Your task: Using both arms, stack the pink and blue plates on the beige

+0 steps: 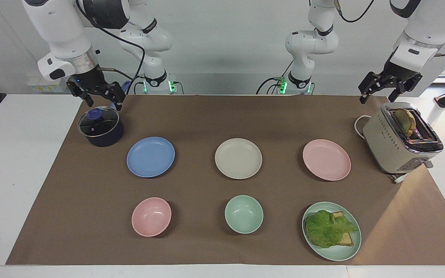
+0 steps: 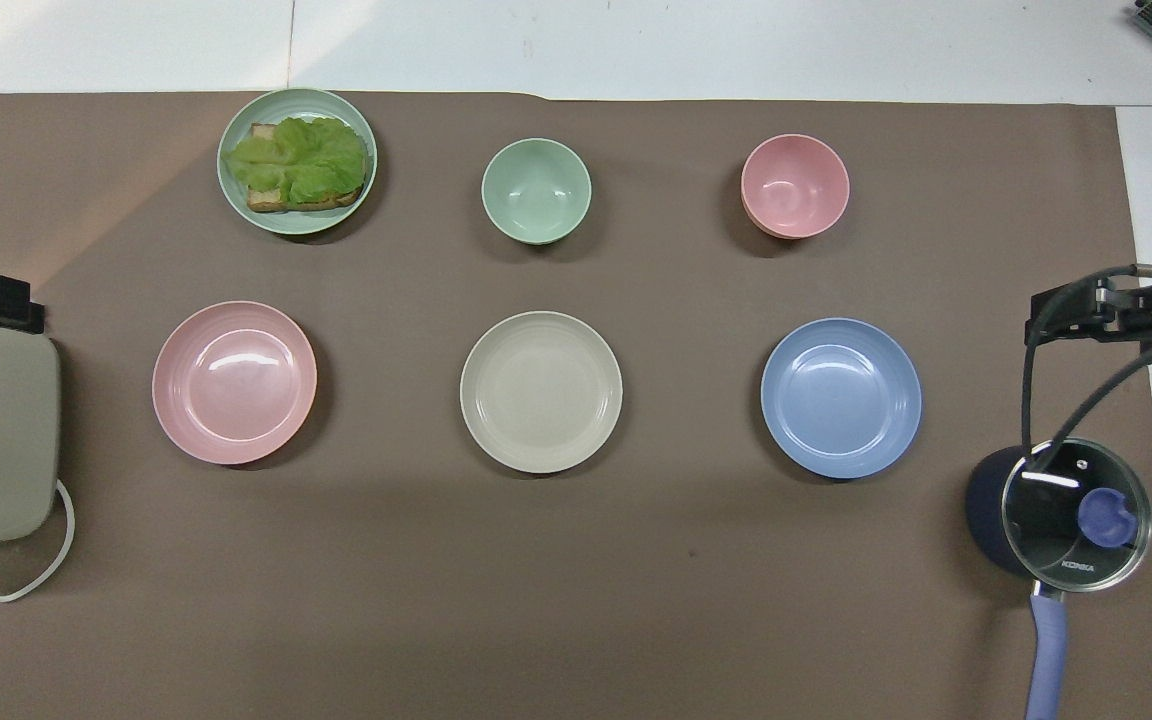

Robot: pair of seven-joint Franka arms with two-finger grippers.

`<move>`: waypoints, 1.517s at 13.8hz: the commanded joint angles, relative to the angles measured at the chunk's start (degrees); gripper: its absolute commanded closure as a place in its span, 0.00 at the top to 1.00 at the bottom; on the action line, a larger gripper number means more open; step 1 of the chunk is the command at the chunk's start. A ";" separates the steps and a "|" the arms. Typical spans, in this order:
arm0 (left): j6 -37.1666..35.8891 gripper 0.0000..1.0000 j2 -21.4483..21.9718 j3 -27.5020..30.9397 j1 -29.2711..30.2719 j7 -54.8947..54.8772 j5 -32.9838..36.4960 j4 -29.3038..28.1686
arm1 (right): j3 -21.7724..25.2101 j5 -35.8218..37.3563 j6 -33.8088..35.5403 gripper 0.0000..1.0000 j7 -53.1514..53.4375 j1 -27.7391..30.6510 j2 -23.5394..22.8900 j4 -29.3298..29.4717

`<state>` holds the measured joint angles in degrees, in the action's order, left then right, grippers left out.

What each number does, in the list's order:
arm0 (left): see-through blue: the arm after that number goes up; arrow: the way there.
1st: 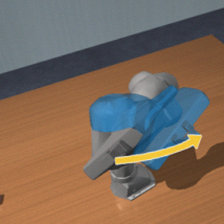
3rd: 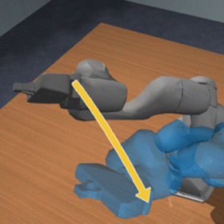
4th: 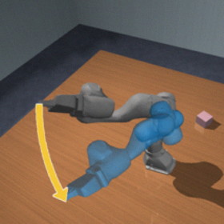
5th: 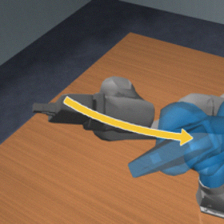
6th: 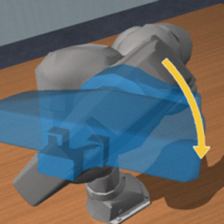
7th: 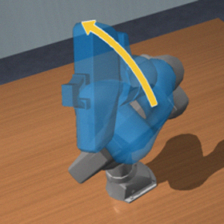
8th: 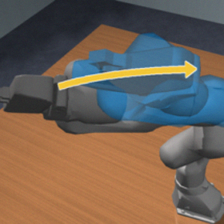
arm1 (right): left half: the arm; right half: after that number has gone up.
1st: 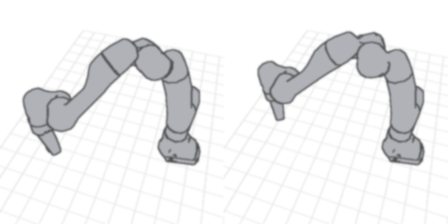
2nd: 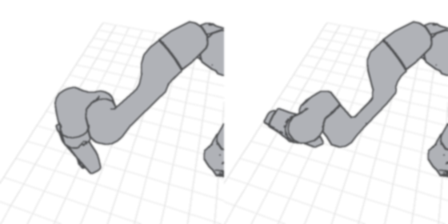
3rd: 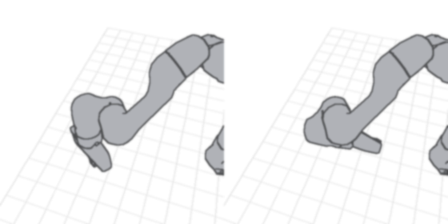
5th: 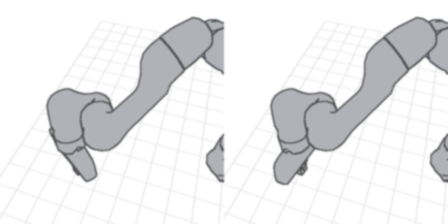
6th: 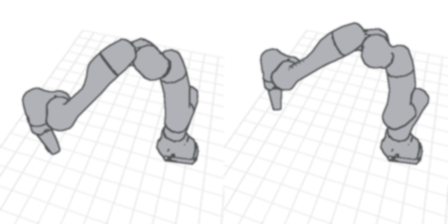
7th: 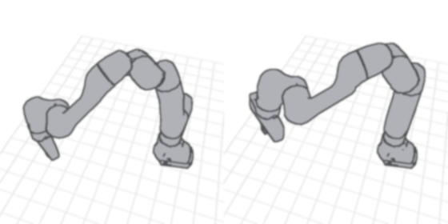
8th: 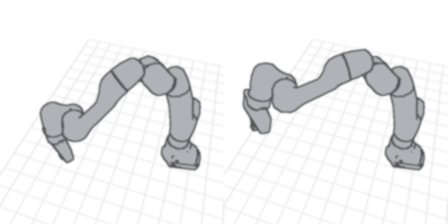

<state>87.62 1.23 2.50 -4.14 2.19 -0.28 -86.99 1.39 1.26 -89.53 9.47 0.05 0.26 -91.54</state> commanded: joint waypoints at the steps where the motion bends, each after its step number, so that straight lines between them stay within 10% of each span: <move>1: -0.70 1.00 0.36 0.14 -0.34 -0.08 1.07 0.41 | -0.07 -0.55 -0.38 1.00 -0.76 0.91 0.09 0.05; 21: -0.44 1.00 0.36 0.14 -0.25 0.01 1.07 0.42 | -0.60 -0.38 -2.66 1.00 -0.68 0.74 0.44 -0.04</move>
<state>87.62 1.23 2.50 -4.14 2.19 -0.28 -86.99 1.06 1.22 -92.33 9.39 0.35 0.23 -91.54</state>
